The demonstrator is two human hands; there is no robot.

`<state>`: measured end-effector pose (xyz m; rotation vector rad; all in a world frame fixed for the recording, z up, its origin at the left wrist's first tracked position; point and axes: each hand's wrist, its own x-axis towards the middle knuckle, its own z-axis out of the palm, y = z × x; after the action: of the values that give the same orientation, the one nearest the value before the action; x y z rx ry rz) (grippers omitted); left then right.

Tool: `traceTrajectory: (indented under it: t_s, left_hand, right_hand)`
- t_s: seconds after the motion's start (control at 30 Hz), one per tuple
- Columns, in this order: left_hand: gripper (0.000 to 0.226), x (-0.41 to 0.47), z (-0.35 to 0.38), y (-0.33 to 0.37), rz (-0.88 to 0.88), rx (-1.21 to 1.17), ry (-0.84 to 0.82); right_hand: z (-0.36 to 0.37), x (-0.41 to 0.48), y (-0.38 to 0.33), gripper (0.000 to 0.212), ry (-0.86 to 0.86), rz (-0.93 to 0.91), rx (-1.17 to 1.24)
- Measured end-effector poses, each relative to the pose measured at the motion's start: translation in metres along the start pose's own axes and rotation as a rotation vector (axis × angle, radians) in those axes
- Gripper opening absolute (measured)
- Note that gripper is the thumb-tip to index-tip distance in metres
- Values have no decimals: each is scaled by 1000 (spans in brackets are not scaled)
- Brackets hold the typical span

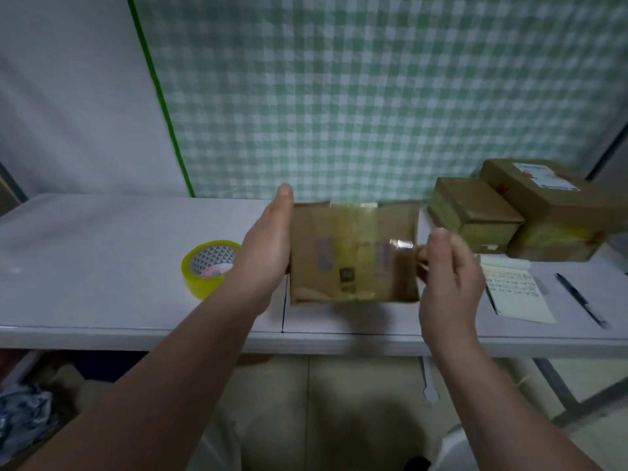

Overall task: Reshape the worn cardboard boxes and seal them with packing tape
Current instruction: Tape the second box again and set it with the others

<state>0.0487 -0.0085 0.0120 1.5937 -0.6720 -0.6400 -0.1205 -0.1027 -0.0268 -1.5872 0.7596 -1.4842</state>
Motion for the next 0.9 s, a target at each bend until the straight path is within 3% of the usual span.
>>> traceTrajectory:
  t_s: [0.1, 0.27, 0.37, 0.47, 0.53, 0.7, 0.9]
  left_hand:
    - [41, -9, 5, -13, -116, -98, -23]
    - [28, -13, 11, -41, -272, -98, -109]
    - [33, -13, 12, -53, -362, -177, -141]
    - [60, -13, 12, -60, -470, -161, -251]
    - [59, -11, 15, -60, -511, -234, -300]
    - [21, 12, 43, -41, -474, -356, -193]
    - [10, 54, 113, -10, -454, -341, -218]
  right_hand:
    - [-6, -9, 9, 64, -49, 316, 21]
    - [-13, -14, 18, 30, -172, 526, -54]
    - [-15, -15, 20, 15, -243, 607, -57]
    - [-17, -16, 19, 10, -260, 666, -19]
    - [-19, -13, 17, 12, -243, 690, 23]
    - [-25, 17, 19, 15, -164, 676, 77]
    - [-44, 55, 58, 23, 170, 649, -74]
